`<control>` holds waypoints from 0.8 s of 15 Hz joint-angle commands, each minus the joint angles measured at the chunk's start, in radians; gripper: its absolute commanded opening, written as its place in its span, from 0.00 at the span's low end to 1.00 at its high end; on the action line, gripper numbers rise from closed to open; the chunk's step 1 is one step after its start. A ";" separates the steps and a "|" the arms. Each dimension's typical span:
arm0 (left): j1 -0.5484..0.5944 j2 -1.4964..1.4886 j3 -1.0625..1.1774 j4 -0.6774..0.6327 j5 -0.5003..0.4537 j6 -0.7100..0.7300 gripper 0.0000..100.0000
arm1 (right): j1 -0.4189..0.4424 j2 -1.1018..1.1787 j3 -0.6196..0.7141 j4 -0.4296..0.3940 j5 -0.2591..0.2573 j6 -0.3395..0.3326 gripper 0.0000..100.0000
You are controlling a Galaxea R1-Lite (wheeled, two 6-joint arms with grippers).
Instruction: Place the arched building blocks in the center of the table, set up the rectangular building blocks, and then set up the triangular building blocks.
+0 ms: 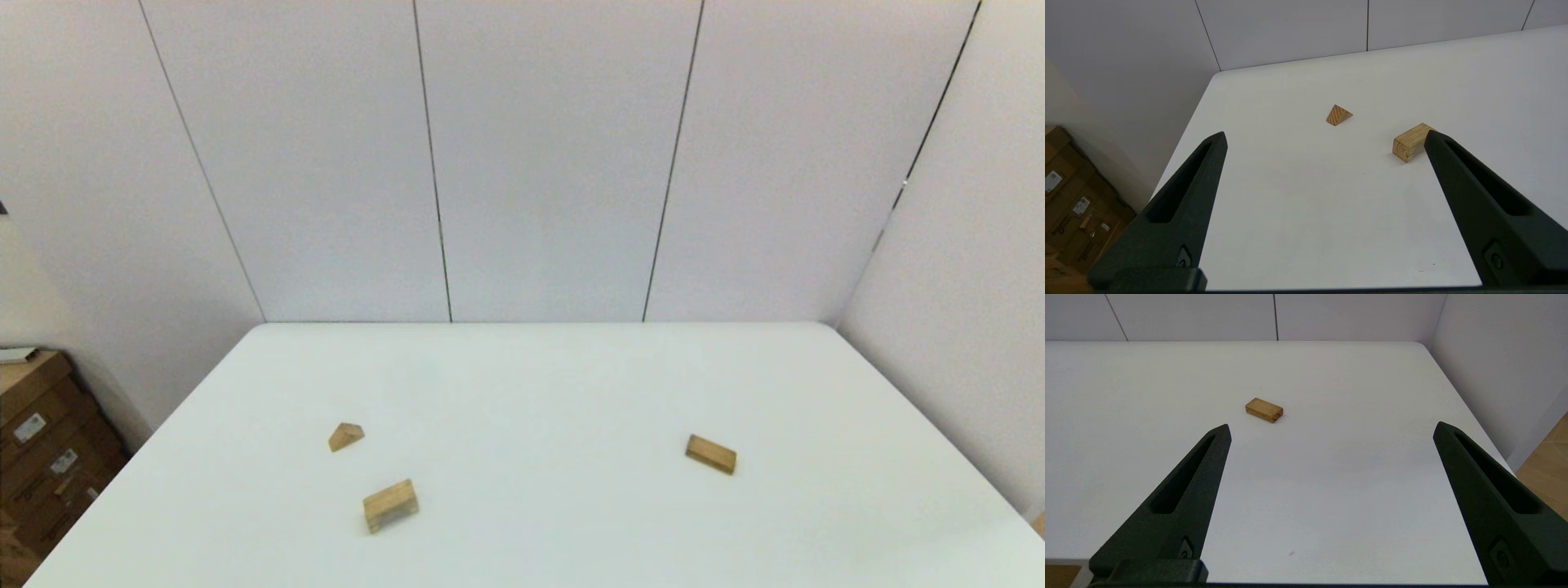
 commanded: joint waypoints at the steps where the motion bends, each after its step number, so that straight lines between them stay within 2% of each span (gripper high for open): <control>1: 0.000 0.001 0.000 0.000 0.000 0.000 1.00 | 0.000 -0.002 0.000 0.000 0.001 0.000 1.00; 12: 0.000 0.001 0.009 -0.027 0.018 -0.022 1.00 | 0.000 -0.002 0.000 0.000 0.000 0.000 1.00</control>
